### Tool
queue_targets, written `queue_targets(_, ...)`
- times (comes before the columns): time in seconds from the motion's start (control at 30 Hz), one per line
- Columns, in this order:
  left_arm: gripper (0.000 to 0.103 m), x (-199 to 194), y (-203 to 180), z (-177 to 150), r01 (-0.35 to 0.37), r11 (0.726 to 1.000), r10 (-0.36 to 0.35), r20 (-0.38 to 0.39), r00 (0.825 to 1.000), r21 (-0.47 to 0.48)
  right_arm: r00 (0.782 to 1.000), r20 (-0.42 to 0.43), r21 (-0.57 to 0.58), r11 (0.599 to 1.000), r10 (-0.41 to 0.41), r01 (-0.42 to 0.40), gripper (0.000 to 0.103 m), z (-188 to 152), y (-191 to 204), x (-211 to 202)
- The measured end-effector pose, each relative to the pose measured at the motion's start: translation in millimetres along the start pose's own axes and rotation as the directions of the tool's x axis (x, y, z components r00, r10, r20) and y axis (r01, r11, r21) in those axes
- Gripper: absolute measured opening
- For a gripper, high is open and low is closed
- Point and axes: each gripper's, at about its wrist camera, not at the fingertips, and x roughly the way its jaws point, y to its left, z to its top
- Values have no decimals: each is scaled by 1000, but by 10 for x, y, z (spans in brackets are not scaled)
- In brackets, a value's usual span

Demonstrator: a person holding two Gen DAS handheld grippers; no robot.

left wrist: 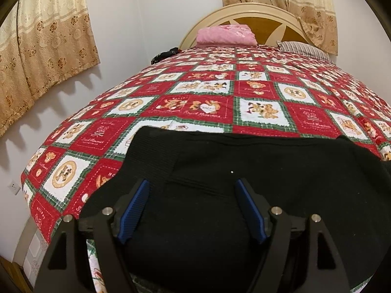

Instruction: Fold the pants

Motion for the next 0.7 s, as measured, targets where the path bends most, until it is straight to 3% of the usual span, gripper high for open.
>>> queue_targets(0.03,77,0,0,0,0,1000,0,0,1000,0,1000,-5,5,1000,1,-1,54,3,-21,3)
queue_targets(0.1,77,0,-1,-1,-1,1000,1,0,1000,1,1000,-12,17,1000,11,-11,28,16,-120,4)
queue_targets(0.2,77,0,1,0,0,1000,0,2,1000,0,996,-12,39,995,91,-91,8,45,-292,-14)
queue_targets(0.27,77,0,1,0,-1,1000,1,1,1000,1,979,19,81,975,204,-205,6,50,-464,-98)
queue_targets(0.37,77,-3,3,2,-2,1000,2,0,1000,0,930,123,135,922,347,-362,6,-60,-837,-427)
queue_targets(0.53,78,-9,-1,15,-9,1000,9,-2,1000,1,847,279,207,833,453,-513,6,-461,-1498,-933)
queue_targets(0.7,79,-1,-2,14,-18,1000,18,-1,1000,0,787,376,297,741,490,-603,6,-1019,-2098,-1100)
